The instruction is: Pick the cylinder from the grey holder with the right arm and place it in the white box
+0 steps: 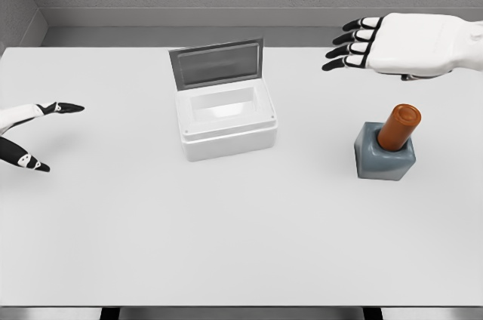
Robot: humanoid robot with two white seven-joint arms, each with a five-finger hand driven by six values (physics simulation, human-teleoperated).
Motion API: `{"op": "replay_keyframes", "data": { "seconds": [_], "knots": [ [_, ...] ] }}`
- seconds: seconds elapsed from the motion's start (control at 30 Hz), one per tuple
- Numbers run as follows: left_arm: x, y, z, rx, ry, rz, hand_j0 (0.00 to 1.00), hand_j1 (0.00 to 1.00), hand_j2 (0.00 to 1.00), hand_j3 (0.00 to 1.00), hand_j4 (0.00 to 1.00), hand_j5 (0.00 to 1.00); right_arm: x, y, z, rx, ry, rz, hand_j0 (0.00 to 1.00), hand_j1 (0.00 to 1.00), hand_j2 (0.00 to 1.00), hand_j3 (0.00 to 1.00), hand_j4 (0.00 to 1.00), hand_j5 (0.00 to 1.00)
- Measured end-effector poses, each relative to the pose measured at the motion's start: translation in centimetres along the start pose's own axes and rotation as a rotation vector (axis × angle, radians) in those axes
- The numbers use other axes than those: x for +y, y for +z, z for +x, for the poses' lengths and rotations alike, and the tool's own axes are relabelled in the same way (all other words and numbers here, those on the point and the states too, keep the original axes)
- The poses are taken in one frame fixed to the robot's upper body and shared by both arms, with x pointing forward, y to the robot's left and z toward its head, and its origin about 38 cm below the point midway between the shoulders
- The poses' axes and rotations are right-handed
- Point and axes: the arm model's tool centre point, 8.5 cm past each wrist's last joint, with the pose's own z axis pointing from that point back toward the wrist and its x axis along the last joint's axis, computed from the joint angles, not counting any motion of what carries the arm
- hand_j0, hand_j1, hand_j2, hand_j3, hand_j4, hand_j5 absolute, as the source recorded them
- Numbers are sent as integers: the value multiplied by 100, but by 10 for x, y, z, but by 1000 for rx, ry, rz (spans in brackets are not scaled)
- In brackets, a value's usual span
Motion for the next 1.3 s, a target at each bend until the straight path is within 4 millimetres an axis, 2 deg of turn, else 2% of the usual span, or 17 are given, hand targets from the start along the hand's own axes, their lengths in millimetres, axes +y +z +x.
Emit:
{"op": "replay_keyframes", "data": {
  "seconds": [0.07, 0.1, 0.17, 0.2, 0.27, 0.33, 0.4, 0.5, 0.6, 0.67, 0.77, 1.0, 1.3],
  "knots": [
    [0, 0, 0, 1, 2, 2, 100, 100, 100, 100, 100, 100, -7, 4, -3, 12, 14, -10, 100, 100, 100, 100, 100, 100],
    [0, 0, -1, 1, 2, 2, 100, 100, 100, 100, 100, 100, -11, 11, -6, 29, 25, -13, 100, 100, 100, 100, 100, 100],
    [-1, -2, 0, -4, 4, 2, 100, 100, 100, 100, 100, 100, -9, 30, -14, 76, 23, 10, 100, 100, 100, 100, 100, 100],
    [2, -7, 3, -18, 1, 8, 100, 100, 100, 100, 100, 100, -5, 43, -19, 108, 17, 27, 100, 100, 100, 100, 100, 100],
    [7, -29, 17, -92, 22, 35, 100, 100, 100, 100, 100, 100, -2, 68, -27, 167, 16, 61, 100, 100, 100, 100, 100, 100],
    [3, -48, 27, -173, 104, 62, 100, 100, 100, 100, 100, 100, 2, 85, -30, 204, 15, 96, 100, 100, 100, 100, 100, 100],
    [5, -54, 32, -237, 215, 87, 100, 100, 100, 100, 100, 100, 6, 92, -28, 210, 15, 126, 100, 100, 100, 100, 100, 100],
    [25, -54, 27, -223, 327, 140, 100, 100, 100, 100, 100, 100, 20, 84, -22, 176, -4, 166, 100, 100, 100, 100, 100, 100],
    [24, -51, 11, -146, 355, 136, 100, 100, 100, 100, 100, 100, 19, 70, -18, 138, 1, 164, 100, 100, 100, 100, 100, 100],
    [16, -51, 3, -113, 374, 124, 100, 100, 100, 100, 100, 100, 30, 53, -10, 87, -17, 183, 100, 100, 100, 100, 100, 100],
    [17, -57, 4, -99, 344, 105, 100, 100, 100, 100, 100, 100, 40, 41, -3, 46, -35, 198, 100, 100, 100, 100, 100, 100],
    [8, -63, 3, -77, 294, 64, 100, 100, 100, 100, 100, 100, 49, 28, 5, 5, -52, 211, 100, 100, 100, 100, 100, 100],
    [11, -55, -4, -57, 285, 78, 100, 100, 100, 100, 100, 100, 55, 22, 9, -14, -64, 222, 100, 100, 100, 100, 100, 100]
  ]
}}
